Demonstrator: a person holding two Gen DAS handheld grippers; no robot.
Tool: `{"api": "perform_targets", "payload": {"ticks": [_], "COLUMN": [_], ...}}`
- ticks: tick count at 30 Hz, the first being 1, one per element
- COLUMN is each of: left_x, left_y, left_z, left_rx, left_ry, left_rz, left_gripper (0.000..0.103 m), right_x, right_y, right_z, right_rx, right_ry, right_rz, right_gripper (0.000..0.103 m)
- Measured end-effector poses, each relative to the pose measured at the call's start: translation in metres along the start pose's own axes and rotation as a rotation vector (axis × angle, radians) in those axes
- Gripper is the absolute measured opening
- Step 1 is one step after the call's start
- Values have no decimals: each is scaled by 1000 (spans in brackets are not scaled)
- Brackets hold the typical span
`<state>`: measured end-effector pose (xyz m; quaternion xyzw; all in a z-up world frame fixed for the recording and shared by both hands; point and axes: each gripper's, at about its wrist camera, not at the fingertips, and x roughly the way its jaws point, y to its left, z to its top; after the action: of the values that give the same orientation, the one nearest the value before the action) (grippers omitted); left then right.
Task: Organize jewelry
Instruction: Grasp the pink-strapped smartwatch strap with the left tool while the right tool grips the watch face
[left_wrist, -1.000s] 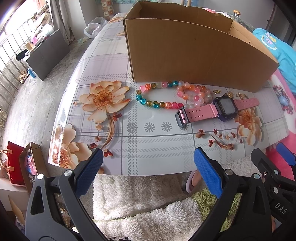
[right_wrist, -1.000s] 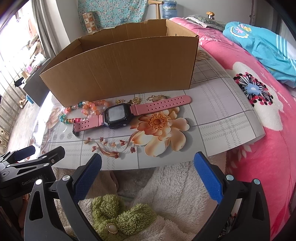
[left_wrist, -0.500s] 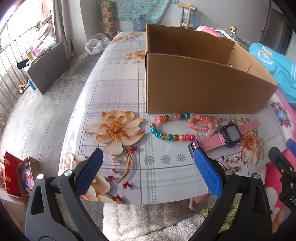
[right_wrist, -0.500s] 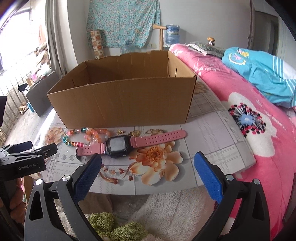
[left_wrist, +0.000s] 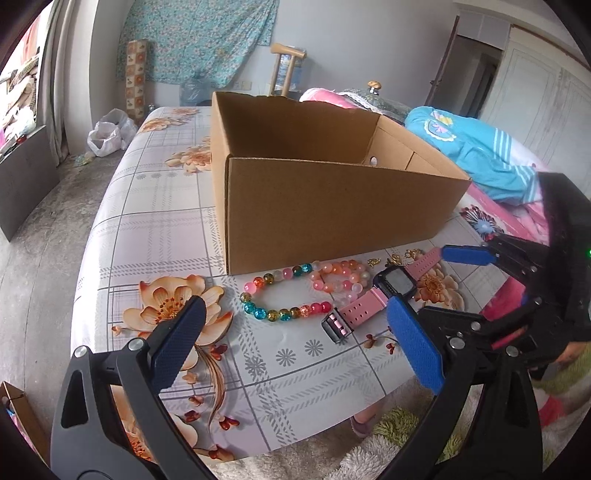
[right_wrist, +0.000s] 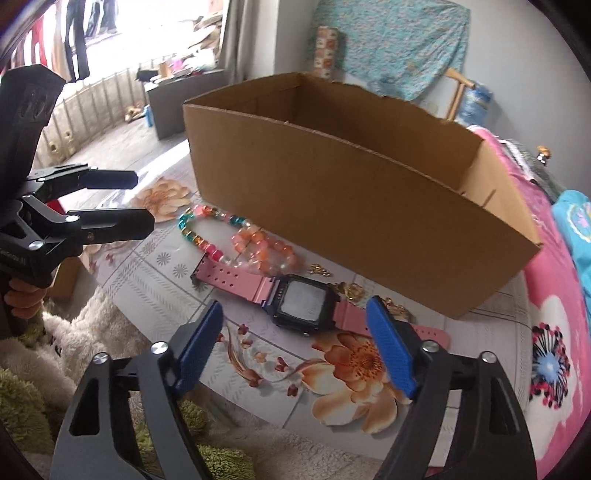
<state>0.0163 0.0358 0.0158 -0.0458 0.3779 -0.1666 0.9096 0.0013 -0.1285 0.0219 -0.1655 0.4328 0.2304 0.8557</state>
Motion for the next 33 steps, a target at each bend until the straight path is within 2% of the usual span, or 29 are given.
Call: {"api": "perform_targets", "payload": {"ticks": [3,9,10,12,15,18,24,28,33], "left_x": [-2,-3,-4,-1,5,10,20,25,32], "left_y": [-4,-17,-22,-30,-39,-44,-65,-79,-91], "left_z": [-8,-18,-20,-23,-26,-26,-32,-39,-46], "left_rx": [35,130,158,212,259,283,435,521,610], "left_ry": [-11,-12,-15,-3,29,39,54,84,107], "left_rz": [2,-9,-8,-9,-44,-71,-31,-31,2], "left_gripper": [95,93,90,77,63,58,58,57,46], "right_x": [15,37,38,41,42,48,41,36,30], "right_y": [1,-2,-2,-3,-4,-2,2,-2,-4], "right_z": [5,14,13,14,19,30,32,31,34], "right_rx": [-106,-282,-303,-341,-378,-417,-423,-388,-378], "right_ry": [51,148,157,181,215,234,252,266,281], "right_rz": [53,112,121,139,164,171,225,277,352], "right_gripper": [58,57,58,57,56,50,50,50,50]}}
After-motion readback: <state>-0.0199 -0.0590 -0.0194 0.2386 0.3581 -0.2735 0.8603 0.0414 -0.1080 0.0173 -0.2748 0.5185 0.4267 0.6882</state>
